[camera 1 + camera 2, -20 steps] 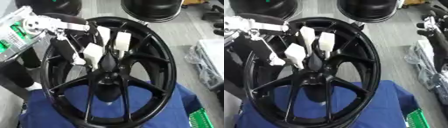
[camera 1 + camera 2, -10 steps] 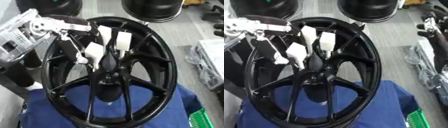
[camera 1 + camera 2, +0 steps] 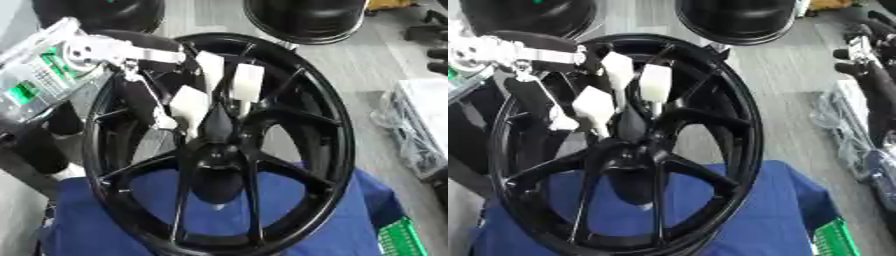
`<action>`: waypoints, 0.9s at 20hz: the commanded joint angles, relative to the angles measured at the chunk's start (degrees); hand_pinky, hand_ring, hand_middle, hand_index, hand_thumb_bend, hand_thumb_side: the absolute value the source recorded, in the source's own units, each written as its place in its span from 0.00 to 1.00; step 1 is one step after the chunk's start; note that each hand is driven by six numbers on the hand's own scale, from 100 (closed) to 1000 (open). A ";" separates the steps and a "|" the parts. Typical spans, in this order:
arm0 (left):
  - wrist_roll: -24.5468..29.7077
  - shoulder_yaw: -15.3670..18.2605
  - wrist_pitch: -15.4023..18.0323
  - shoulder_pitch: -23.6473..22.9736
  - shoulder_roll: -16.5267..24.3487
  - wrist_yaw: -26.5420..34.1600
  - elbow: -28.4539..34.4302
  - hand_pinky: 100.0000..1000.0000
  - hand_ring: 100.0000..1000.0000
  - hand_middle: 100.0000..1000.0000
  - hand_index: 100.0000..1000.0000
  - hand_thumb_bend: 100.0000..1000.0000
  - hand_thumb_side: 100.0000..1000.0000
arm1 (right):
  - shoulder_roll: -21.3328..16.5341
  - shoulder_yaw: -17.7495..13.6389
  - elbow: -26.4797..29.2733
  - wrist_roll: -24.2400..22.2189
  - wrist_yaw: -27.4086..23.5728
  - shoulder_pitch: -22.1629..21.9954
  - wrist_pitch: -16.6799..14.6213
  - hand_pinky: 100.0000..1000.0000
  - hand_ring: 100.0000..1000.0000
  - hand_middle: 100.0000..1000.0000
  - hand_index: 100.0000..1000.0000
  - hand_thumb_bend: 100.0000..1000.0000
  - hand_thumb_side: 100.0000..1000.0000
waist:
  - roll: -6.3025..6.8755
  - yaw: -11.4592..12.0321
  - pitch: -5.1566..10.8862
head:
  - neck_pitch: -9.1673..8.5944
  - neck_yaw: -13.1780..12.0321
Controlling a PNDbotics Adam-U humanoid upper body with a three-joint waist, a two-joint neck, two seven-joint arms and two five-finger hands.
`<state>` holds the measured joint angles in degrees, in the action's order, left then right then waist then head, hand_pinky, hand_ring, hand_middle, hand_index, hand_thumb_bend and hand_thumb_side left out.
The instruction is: Pull the pin out of the wheel hub.
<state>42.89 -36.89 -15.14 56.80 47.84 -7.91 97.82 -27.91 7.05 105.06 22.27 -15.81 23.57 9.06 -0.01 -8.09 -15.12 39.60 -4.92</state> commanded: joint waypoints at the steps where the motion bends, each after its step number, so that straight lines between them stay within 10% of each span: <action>1: 0.59 0.35 0.59 1.03 0.68 -0.27 0.53 0.64 0.46 0.47 0.50 0.16 0.00 | -0.73 -0.55 0.36 0.01 0.24 0.31 -0.24 0.73 0.71 0.72 0.85 0.00 0.53 | -0.10 -0.04 0.90 | -0.72 -0.07; 18: -4.56 1.88 2.08 1.41 1.47 -5.68 4.36 0.48 0.31 0.32 0.38 0.34 0.00 | -0.67 -0.55 0.16 -0.08 0.14 0.05 -0.32 0.73 0.71 0.72 0.85 0.00 0.54 | -0.21 0.08 0.88 | -0.76 0.01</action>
<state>38.90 -36.65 -12.93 56.92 47.87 -13.61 101.07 -27.90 7.05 104.73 22.27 -15.81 23.16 8.96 -0.13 -8.05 -15.13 39.60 -4.93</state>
